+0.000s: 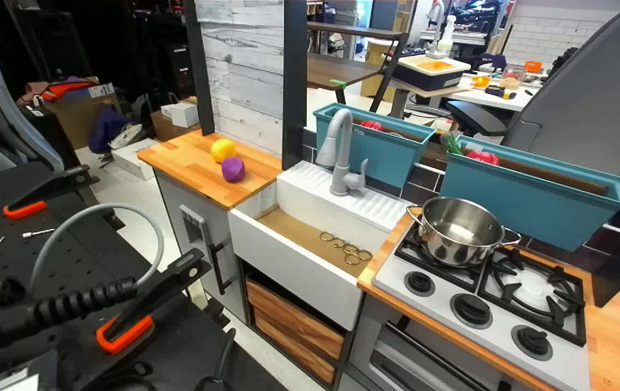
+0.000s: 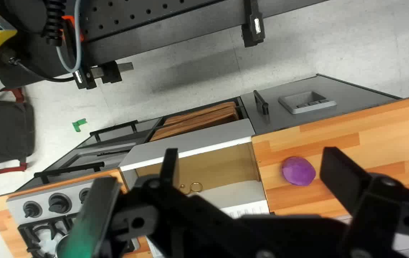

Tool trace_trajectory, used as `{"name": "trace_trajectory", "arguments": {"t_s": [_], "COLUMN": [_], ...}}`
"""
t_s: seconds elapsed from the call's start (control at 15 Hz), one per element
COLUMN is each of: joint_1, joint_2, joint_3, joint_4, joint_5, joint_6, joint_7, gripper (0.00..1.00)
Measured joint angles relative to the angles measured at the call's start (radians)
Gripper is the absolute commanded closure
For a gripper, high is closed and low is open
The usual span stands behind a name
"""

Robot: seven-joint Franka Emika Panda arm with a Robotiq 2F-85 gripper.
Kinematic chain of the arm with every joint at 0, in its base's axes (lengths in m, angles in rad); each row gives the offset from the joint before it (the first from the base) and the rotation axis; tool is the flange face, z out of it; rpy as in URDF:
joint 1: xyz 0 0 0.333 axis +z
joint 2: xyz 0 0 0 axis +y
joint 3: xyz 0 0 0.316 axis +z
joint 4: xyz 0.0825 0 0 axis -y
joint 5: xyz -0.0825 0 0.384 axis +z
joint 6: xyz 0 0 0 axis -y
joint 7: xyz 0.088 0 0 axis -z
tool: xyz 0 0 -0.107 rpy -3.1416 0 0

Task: Put the orange plushy in the sink

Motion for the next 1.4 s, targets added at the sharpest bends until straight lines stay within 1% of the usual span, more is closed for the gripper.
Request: {"name": "trace_trajectory", "arguments": {"t_s": [0.67,0.8,0.93,1.13,1.27,1.4], "joint_1": [0.004,0.012,0.03,0.075,0.122,0.186], "joint_2": [0.002,0.025,0.084,0.235,0.36,0.484], "joint_3": [-0.004,-0.001,0.01,0.035,0.033,0.002], "joint_4": [-0.001,0.005,0.025,0.084,0.144,0.217], "joint_5": [0.0,-0.01,-0.05,-0.149,-0.266,-0.404], "joint_6": [0.0,0.005,0.064,0.198,0.267,0.32], "joint_7": [0.0,0.008,0.049,0.17,0.277,0.403], "gripper": [0.0,0.0,0.0,0.0,0.0,0.0]}}
